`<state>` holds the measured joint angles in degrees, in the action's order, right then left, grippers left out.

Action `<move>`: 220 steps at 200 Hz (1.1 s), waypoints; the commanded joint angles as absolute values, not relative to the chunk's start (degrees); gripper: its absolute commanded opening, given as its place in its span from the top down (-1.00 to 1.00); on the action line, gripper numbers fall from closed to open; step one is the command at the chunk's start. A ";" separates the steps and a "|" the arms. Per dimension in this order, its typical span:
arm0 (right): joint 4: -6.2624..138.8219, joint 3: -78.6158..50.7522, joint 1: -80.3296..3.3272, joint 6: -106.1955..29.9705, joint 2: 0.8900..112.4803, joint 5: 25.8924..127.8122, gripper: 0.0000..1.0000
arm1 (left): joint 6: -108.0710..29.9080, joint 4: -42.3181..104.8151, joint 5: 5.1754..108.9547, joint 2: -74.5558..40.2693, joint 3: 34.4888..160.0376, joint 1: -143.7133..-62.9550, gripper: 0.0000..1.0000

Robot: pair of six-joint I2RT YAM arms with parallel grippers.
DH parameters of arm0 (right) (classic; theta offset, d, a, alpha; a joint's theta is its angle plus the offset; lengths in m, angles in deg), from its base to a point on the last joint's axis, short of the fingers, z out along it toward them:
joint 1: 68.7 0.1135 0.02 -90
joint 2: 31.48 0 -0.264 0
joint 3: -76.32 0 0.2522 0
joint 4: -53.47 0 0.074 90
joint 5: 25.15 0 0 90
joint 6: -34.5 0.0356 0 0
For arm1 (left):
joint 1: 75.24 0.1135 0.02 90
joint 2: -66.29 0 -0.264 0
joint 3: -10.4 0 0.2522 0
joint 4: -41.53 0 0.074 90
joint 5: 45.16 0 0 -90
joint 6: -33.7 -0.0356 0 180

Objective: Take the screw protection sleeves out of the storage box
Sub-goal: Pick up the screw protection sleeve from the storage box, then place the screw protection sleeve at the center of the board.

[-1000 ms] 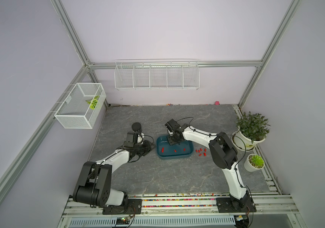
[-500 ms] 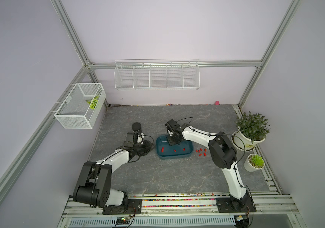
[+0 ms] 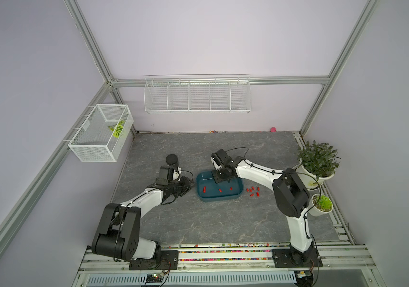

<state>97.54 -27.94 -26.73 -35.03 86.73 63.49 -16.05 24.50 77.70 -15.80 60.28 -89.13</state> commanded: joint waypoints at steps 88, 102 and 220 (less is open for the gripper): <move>98.95 -21.67 -26.89 -36.68 74.32 63.40 0.79 | -16.49 24.95 77.98 -16.09 61.43 -88.89 0.14; 99.37 -21.42 -26.95 -36.74 73.31 63.44 0.79 | -16.49 24.96 77.83 -15.96 61.37 -88.86 0.14; 101.69 -13.83 -31.42 -36.74 61.92 62.19 0.77 | -16.49 24.96 77.99 -16.31 61.51 -88.93 0.14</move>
<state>100.51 -15.94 -29.44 -36.73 65.64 62.94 -16.05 24.50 77.70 -15.80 60.28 -89.13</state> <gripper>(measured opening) 0.115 0.430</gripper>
